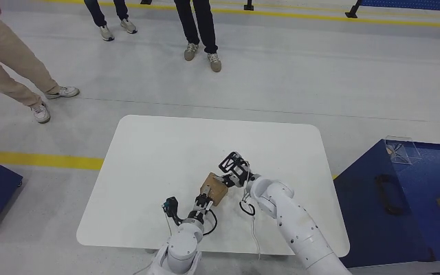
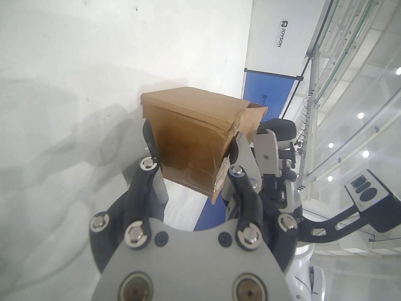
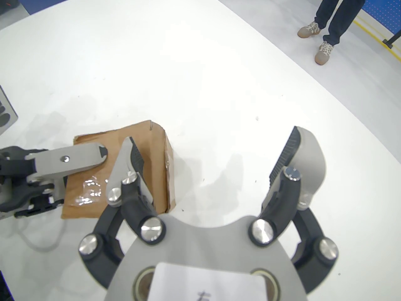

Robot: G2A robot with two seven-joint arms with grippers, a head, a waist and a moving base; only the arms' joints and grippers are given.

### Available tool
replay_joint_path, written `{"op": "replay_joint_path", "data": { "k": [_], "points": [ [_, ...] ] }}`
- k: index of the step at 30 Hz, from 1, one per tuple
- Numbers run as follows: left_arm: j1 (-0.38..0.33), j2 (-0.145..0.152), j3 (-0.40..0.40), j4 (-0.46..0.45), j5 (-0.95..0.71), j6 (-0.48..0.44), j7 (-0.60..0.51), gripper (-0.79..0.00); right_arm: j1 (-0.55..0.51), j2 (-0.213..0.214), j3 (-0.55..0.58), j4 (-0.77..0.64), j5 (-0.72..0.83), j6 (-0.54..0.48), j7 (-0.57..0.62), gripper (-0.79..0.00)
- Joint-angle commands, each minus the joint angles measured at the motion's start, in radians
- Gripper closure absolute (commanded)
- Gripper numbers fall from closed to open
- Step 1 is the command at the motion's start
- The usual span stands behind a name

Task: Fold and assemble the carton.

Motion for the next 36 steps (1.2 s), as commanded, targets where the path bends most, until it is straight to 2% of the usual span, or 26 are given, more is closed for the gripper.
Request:
{"op": "replay_joint_path", "data": {
  "k": [1, 8, 10, 12, 14, 15, 16, 18, 25, 27, 30, 36],
  "points": [
    [0.003, 0.001, 0.001, -0.002, -0.001, -0.003, -0.002, -0.406, 0.006, -0.003, -0.002, 0.009, 0.006, 0.025, 0.016, -0.785],
    [0.02, 0.005, -0.001, -0.025, 0.002, -0.03, -0.005, -0.413, 0.026, -0.013, -0.017, 0.034, 0.034, 0.053, 0.039, -0.785],
    [0.031, 0.007, -0.003, -0.043, 0.016, -0.066, 0.002, -0.459, 0.026, -0.013, -0.013, 0.027, 0.037, 0.062, 0.032, -0.785],
    [0.049, 0.012, -0.001, -0.065, 0.055, -0.12, 0.001, -0.471, 0.021, -0.01, -0.001, 0.016, 0.045, 0.056, 0.02, -0.785],
    [0.074, 0.02, 0.001, -0.089, 0.133, -0.209, 0.017, -0.517, 0.017, -0.006, 0.02, 0.003, 0.056, 0.056, 0.016, -0.785],
    [0.086, 0.024, 0.001, -0.098, 0.18, -0.248, 0.03, -0.61, 0.015, -0.003, 0.03, -0.002, 0.063, 0.052, 0.019, -0.785],
    [0.097, 0.03, 0.005, -0.109, 0.253, -0.312, 0.046, -0.785, 0.015, -0.001, 0.041, -0.005, 0.072, 0.048, 0.025, -0.785],
    [0.123, 0.038, 0.005, -0.109, 0.376, -0.395, 0.11, -0.785, 0.018, 0.002, 0.055, -0.006, 0.078, 0.054, 0.04, -0.785],
    [0.123, 0.038, 0.005, -0.109, 0.376, -0.395, 0.11, -0.785, 0.072, -0.012, 0.043, 0.072, 0.13, 0.104, 0.145, -0.785],
    [0.114, 0.046, -0.012, -0.11, 0.503, -0.384, 0.162, -0.785, 0.088, -0.017, 0.027, 0.1, 0.134, 0.092, 0.145, -0.785],
    [0.103, 0.061, -0.028, -0.101, 0.666, -0.425, 0.16, -0.785, 0.118, -0.025, 0.011, 0.151, 0.159, 0.058, 0.154, -0.785],
    [0.09, 0.116, -0.081, -0.056, 1.256, -0.559, 0.261, -0.785, 0.174, -0.043, -0.027, 0.245, 0.194, 0.012, 0.153, -0.785]
  ]
}}
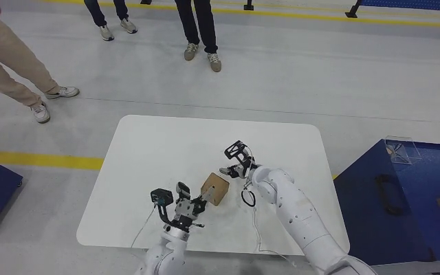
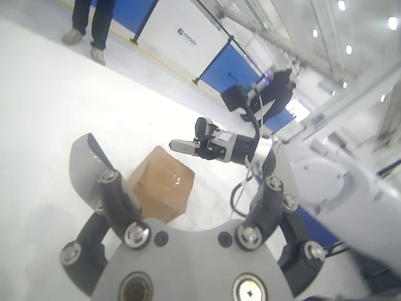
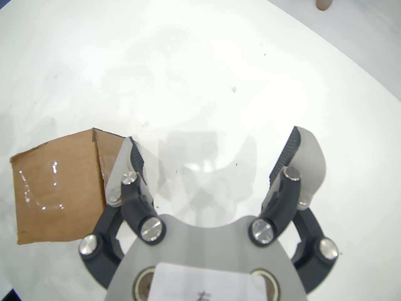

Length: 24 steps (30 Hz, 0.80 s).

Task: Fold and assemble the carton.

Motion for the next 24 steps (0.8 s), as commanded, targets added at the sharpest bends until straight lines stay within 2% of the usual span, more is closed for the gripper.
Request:
{"op": "replay_joint_path", "data": {
  "k": [1, 4, 8, 12, 20, 24],
  "points": [
    [0.002, 0.015, -0.012, 0.015, 0.216, -0.023, 0.034, -0.785, 0.017, -0.005, -0.007, 0.025, 0.019, -0.014, 0.005, -0.785],
    [0.001, 0.031, -0.02, 0.043, 0.373, -0.013, 0.057, -0.785, 0.038, -0.014, -0.028, 0.057, 0.024, -0.033, 0.002, -0.785],
    [-0.012, 0.038, -0.007, 0.089, 0.454, 0.026, 0.021, -0.785, 0.056, -0.027, -0.066, 0.076, 0.014, -0.061, -0.014, -0.785],
    [-0.049, 0.037, 0.001, 0.147, 0.457, 0.066, 0.001, -0.785, 0.063, -0.035, -0.092, 0.074, 0.006, -0.092, -0.027, -0.785],
    [-0.147, 0.028, 0.059, 0.314, 0.464, 0.108, 0.064, -0.785, 0.069, -0.037, -0.087, 0.103, 0.012, -0.085, -0.063, -0.785],
    [-0.187, 0.022, 0.082, 0.362, 0.453, 0.116, 0.081, -0.785, 0.072, -0.034, -0.079, 0.114, 0.016, -0.087, -0.069, -0.785]
  ]
}}
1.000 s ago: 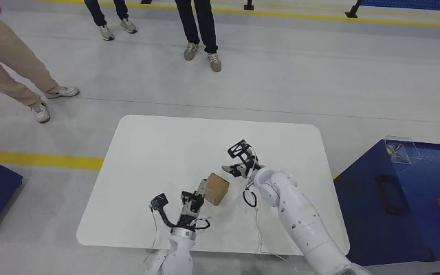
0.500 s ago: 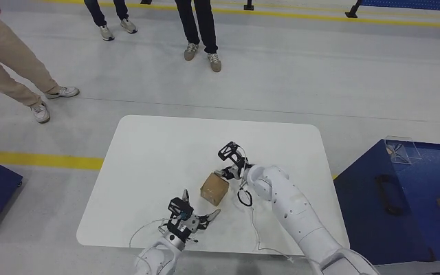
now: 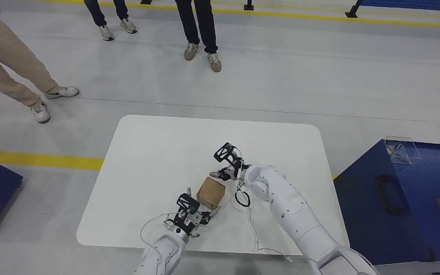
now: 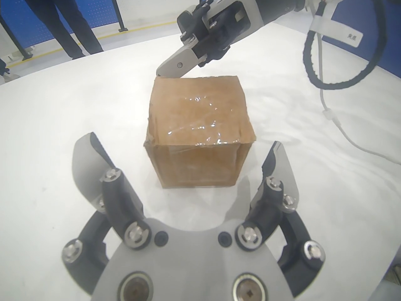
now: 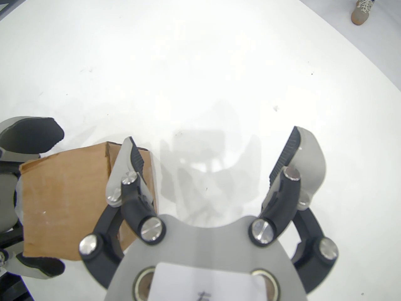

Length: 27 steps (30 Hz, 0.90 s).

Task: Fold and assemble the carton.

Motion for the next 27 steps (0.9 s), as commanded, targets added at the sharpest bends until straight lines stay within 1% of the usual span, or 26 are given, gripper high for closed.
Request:
{"op": "replay_joint_path", "data": {
  "k": [1, 2, 4, 5, 7, 8, 10, 11, 12, 13, 16, 17, 22, 23, 25, 26, 27],
  "points": [
    [-0.011, -0.001, 0.009, 0.014, 0.0, 0.005, 0.004, -0.785, 0.001, 0.001, 0.003, 0.002, 0.002, 0.0, -0.002, -0.785],
    [-0.016, -0.002, 0.013, 0.022, 0.002, 0.009, 0.002, -0.748, 0.001, 0.001, 0.004, 0.003, 0.002, 0.002, -0.003, -0.785],
    [-0.025, -0.003, 0.022, 0.038, 0.008, 0.023, -0.006, -0.502, 0.001, 0.002, 0.008, 0.004, 0.005, 0.001, -0.007, -0.785],
    [-0.029, -0.003, 0.025, 0.046, 0.006, 0.028, -0.006, -0.431, 0.0, 0.003, 0.01, 0.004, 0.007, 0.002, -0.008, -0.785],
    [-0.034, -0.004, 0.031, 0.058, 0.004, 0.035, -0.003, -0.332, -0.001, 0.003, 0.013, 0.006, 0.009, 0.004, -0.009, -0.785],
    [-0.036, -0.004, 0.035, 0.062, 0.008, 0.041, -0.002, -0.268, -0.002, 0.004, 0.014, 0.006, 0.009, 0.005, -0.011, -0.785],
    [-0.034, -0.005, 0.04, 0.066, 0.001, 0.04, 0.005, -0.225, -0.003, 0.005, 0.017, 0.009, 0.01, 0.007, -0.013, -0.785],
    [-0.033, -0.005, 0.042, 0.065, -0.004, 0.04, 0.005, -0.179, -0.004, 0.006, 0.019, 0.01, 0.012, 0.009, -0.016, -0.785],
    [-0.031, -0.004, 0.043, 0.062, -0.005, 0.041, 0.004, -0.065, -0.004, 0.006, 0.022, 0.011, 0.013, 0.009, -0.018, -0.785],
    [-0.028, -0.004, 0.045, 0.056, -0.007, 0.043, 0.004, 0.0, -0.004, 0.007, 0.026, 0.014, 0.017, 0.011, -0.018, -0.785],
    [-0.012, -0.004, 0.049, 0.03, -0.028, 0.039, -0.007, 0.0, -0.003, 0.01, 0.041, 0.023, 0.036, 0.019, -0.018, -0.785],
    [-0.004, -0.004, 0.05, 0.017, -0.043, 0.025, -0.011, 0.0, -0.002, 0.011, 0.047, 0.025, 0.045, 0.026, -0.019, -0.785],
    [0.049, -0.002, 0.045, -0.102, -0.143, -0.033, -0.034, 0.0, -0.005, 0.02, 0.098, 0.03, 0.109, 0.042, -0.05, -0.785],
    [0.068, -0.003, 0.041, -0.129, -0.202, -0.051, -0.037, 0.0, -0.006, 0.024, 0.115, 0.027, 0.124, 0.043, -0.057, -0.785],
    [0.103, -0.009, 0.037, -0.184, -0.377, -0.119, -0.086, 0.0, -0.013, 0.034, 0.145, 0.013, 0.142, 0.042, -0.062, -0.785],
    [0.12, -0.013, 0.029, -0.211, -0.482, -0.129, -0.11, 0.0, -0.018, 0.04, 0.159, 0.002, 0.145, 0.039, -0.06, -0.785],
    [0.138, -0.02, 0.029, -0.233, -0.622, -0.153, -0.157, 0.0, -0.025, 0.045, 0.171, -0.011, 0.146, 0.037, -0.056, -0.785]
  ]
}}
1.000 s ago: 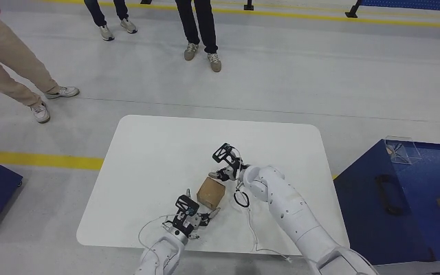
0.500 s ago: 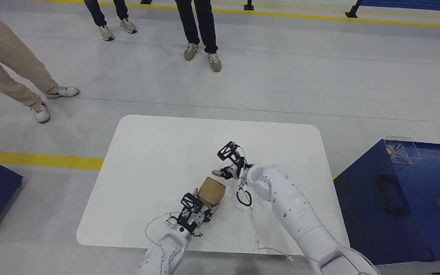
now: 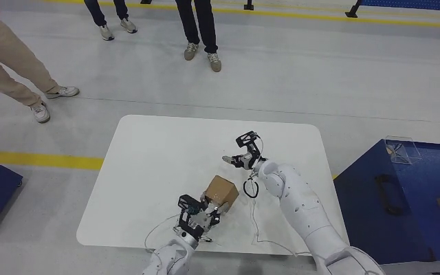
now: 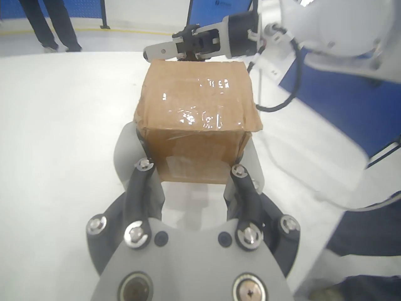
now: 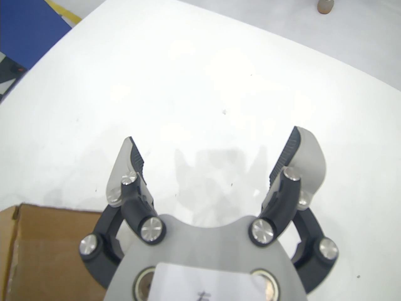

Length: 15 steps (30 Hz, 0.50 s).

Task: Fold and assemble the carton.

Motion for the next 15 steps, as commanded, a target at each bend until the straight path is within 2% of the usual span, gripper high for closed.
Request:
{"op": "replay_joint_path", "data": {
  "k": [1, 2, 5, 7, 8, 9, 10, 11, 15],
  "points": [
    [0.026, -0.01, -0.003, -0.04, -0.33, -0.04, -0.105, 0.0, -0.013, 0.009, 0.021, -0.025, 0.0, -0.003, 0.007, -0.785],
    [0.033, -0.015, -0.011, -0.055, -0.48, -0.03, -0.175, 0.0, -0.023, 0.014, 0.03, -0.042, -0.001, -0.005, 0.013, -0.785],
    [0.036, -0.021, -0.032, -0.096, -0.819, 0.075, -0.396, 0.0, -0.051, 0.025, 0.047, -0.092, -0.006, -0.012, 0.044, -0.785],
    [0.03, -0.019, -0.047, -0.105, -0.906, 0.164, -0.497, 0.0, -0.071, 0.028, 0.047, -0.127, -0.014, -0.007, 0.058, -0.785],
    [0.028, -0.017, -0.051, -0.107, -0.918, 0.208, -0.525, -0.052, -0.081, 0.029, 0.044, -0.144, -0.022, -0.002, 0.063, -0.785],
    [0.024, -0.016, -0.053, -0.109, -0.924, 0.247, -0.549, -0.302, -0.089, 0.03, 0.042, -0.159, -0.031, 0.006, 0.065, -0.785],
    [0.022, -0.015, -0.054, -0.111, -0.931, 0.282, -0.57, -0.763, -0.097, 0.031, 0.039, -0.173, -0.039, 0.016, 0.065, -0.785],
    [0.021, -0.014, -0.056, -0.116, -0.936, 0.308, -0.577, -0.785, -0.104, 0.031, 0.034, -0.184, -0.048, 0.02, 0.07, -0.785],
    [0.03, -0.012, -0.069, -0.141, -0.953, 0.422, -0.568, -0.785, -0.106, 0.031, 0.03, -0.191, -0.055, 0.019, 0.075, -0.785]
  ]
}}
